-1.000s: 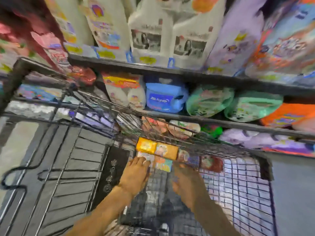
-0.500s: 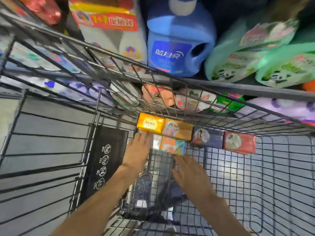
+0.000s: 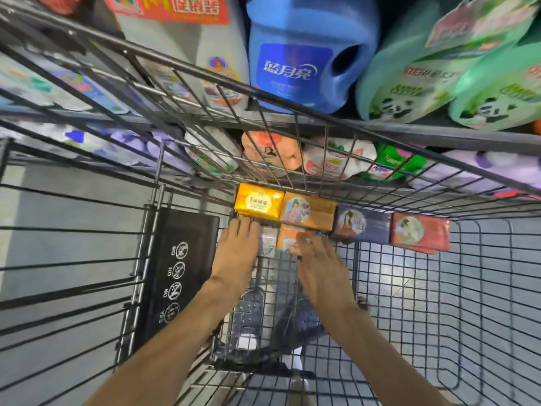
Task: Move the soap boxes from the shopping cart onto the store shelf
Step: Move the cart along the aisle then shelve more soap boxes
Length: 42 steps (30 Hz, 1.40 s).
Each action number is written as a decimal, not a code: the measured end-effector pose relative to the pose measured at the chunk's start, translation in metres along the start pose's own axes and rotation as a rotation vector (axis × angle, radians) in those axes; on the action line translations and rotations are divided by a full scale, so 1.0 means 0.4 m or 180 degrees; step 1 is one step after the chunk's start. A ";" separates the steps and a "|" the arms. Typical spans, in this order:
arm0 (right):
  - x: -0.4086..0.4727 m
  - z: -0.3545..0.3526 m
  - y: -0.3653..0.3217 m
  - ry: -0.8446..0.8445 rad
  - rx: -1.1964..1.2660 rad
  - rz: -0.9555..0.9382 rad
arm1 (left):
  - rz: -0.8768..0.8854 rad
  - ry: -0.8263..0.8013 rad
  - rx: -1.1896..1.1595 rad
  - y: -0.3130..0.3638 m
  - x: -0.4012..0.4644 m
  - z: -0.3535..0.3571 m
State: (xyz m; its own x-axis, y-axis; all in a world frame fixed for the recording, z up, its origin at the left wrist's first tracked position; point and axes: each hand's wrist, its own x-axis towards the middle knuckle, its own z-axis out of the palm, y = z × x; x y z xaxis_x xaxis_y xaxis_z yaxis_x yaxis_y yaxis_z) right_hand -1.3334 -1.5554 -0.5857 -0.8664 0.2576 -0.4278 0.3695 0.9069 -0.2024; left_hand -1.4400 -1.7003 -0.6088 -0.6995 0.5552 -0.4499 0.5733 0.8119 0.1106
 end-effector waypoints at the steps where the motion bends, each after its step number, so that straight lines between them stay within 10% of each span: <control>1: 0.004 0.003 -0.005 -0.0046 -0.0046 -0.0025 | -0.0024 0.0009 -0.0009 0.001 -0.001 0.003; 42: 0.004 0.089 0.054 0.0279 0.0308 0.0103 | 0.0011 -0.0295 0.0354 0.003 -0.033 -0.002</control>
State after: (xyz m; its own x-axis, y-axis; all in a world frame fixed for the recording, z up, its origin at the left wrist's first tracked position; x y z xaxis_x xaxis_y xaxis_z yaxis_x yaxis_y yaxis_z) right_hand -1.3149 -1.5472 -0.6220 -0.8779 0.3181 -0.3578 0.4248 0.8623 -0.2757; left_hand -1.4303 -1.7064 -0.6021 -0.6579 0.5347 -0.5303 0.6229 0.7822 0.0158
